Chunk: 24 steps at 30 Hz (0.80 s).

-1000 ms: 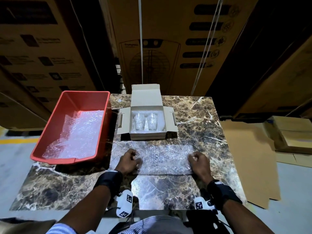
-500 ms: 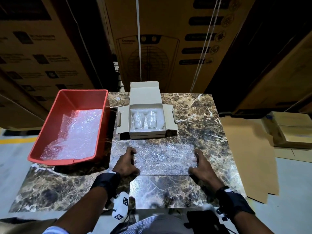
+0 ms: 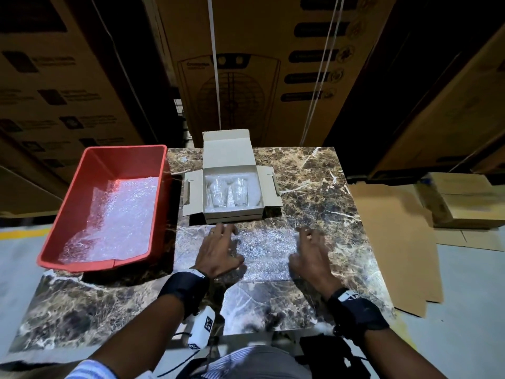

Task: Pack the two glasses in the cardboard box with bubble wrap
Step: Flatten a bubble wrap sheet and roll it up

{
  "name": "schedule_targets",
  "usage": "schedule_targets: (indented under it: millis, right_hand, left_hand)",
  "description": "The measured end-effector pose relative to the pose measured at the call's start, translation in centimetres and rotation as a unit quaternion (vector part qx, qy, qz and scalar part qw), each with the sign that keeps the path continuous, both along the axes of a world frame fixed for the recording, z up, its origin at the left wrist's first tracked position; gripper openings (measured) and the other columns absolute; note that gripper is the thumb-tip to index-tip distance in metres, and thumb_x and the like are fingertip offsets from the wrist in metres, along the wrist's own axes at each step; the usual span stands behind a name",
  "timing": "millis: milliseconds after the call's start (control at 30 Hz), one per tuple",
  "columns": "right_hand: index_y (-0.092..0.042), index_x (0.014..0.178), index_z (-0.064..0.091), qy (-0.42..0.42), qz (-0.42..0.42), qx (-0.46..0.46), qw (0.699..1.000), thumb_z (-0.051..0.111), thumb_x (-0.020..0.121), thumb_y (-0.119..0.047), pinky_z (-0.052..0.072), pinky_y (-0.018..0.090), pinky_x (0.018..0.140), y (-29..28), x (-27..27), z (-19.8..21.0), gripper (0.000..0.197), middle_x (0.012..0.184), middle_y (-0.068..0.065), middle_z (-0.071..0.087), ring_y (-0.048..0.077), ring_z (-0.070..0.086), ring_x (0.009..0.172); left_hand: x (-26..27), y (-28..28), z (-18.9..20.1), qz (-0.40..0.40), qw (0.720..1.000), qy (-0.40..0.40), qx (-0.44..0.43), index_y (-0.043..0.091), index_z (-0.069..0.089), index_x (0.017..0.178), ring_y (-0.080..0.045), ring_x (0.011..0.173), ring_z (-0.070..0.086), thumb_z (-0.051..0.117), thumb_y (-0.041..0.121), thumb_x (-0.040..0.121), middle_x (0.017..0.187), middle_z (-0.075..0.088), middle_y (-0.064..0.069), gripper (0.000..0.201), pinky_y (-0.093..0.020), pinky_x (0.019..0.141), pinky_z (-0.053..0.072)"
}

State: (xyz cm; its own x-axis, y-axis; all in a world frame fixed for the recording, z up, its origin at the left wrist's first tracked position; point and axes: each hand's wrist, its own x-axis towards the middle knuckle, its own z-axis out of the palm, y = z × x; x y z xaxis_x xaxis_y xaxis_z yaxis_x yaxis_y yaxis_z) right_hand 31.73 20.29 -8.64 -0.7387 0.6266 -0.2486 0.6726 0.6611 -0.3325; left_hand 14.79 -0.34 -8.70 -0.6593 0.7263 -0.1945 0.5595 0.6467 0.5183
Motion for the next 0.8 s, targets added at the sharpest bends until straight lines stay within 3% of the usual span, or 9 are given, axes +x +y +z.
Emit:
schedule_targets:
  millis: [67,133,233,333,467,600,667,800]
  right_hand:
    - [-0.025,0.145,0.040,0.024,0.061,-0.003,0.998,0.061,0.096,-0.026,0.043,0.035,0.105,-1.4,-0.8,-0.3,0.053,0.149,0.009,0.030,0.023,0.037,0.131]
    - [-0.024,0.141,0.043,0.041,0.128,-0.003,0.991,0.056,0.099,-0.033,0.043,0.042,0.109,-2.8,-1.4,-1.2,0.045,0.147,0.008,0.034,0.023,0.038,0.130]
    - [-0.021,0.141,0.043,0.050,0.177,0.024,0.983,0.051,0.097,-0.030,0.042,0.045,0.104,-4.2,-1.8,-2.8,0.045,0.144,0.009,0.040,0.027,0.040,0.129]
    - [-0.018,0.145,0.042,0.052,0.175,0.046,0.982,0.049,0.092,-0.022,0.039,0.048,0.109,-4.9,-1.9,-3.8,0.054,0.148,0.013,0.040,0.032,0.039,0.135]
    - [-0.018,0.155,0.033,0.029,0.161,0.046,0.985,0.042,0.095,-0.024,0.026,0.052,0.120,-5.4,-1.4,-4.9,0.061,0.162,0.015,0.029,0.035,0.027,0.148]
    - [-0.026,0.163,0.017,0.013,0.168,0.047,0.985,0.028,0.101,-0.038,0.012,0.051,0.126,-5.0,-0.3,-6.3,0.064,0.171,0.008,0.012,0.030,0.013,0.156]
    - [-0.031,0.164,0.013,0.010,0.169,0.055,0.984,0.025,0.104,-0.044,0.007,0.050,0.126,-4.6,0.3,-6.6,0.062,0.172,0.004,0.005,0.027,0.007,0.158]
    - [-0.037,0.163,0.001,-0.002,0.178,0.074,0.981,0.020,0.107,-0.059,-0.002,0.049,0.125,-3.6,1.2,-6.9,0.064,0.171,-0.001,-0.007,0.022,-0.006,0.158]
  left_hand:
    - [0.6,1.0,-0.5,-0.074,0.996,0.040,0.008,0.025,0.054,0.118,-0.025,0.102,0.052,0.067,0.042,0.082,0.116,0.049,-0.002,0.042,-0.044,0.092,0.050]
    - [1.4,1.7,-1.2,-0.128,0.990,0.064,0.014,0.019,0.057,0.122,-0.028,0.106,0.051,0.062,0.033,0.090,0.120,0.051,-0.007,0.035,-0.046,0.092,0.048]
    - [2.3,2.2,-2.0,-0.159,0.983,0.087,0.000,0.012,0.053,0.132,-0.036,0.113,0.052,0.051,0.030,0.093,0.129,0.049,-0.013,0.043,-0.048,0.092,0.048]
    - [2.8,2.0,-3.1,-0.182,0.977,0.104,-0.023,0.007,0.047,0.144,-0.039,0.128,0.048,0.033,0.036,0.092,0.144,0.047,-0.019,0.062,-0.047,0.098,0.049]
    - [3.1,0.6,-5.4,-0.202,0.970,0.111,-0.076,0.013,0.038,0.157,-0.039,0.148,0.035,0.026,0.040,0.095,0.164,0.033,-0.016,0.068,-0.049,0.115,0.040]
    - [3.5,-0.5,-6.8,-0.185,0.970,0.124,-0.094,0.017,0.042,0.156,-0.034,0.145,0.043,0.037,0.043,0.099,0.163,0.036,-0.010,0.063,-0.050,0.111,0.044]
    - [3.6,-0.9,-7.2,-0.176,0.972,0.125,-0.089,0.017,0.035,0.159,-0.033,0.149,0.037,0.036,0.046,0.101,0.166,0.029,-0.009,0.064,-0.049,0.119,0.028]
    - [3.3,-1.8,-7.3,-0.163,0.974,0.110,-0.112,0.027,0.008,0.165,-0.025,0.158,-0.002,0.018,0.058,0.105,0.172,-0.004,0.003,0.069,-0.047,0.122,-0.004]
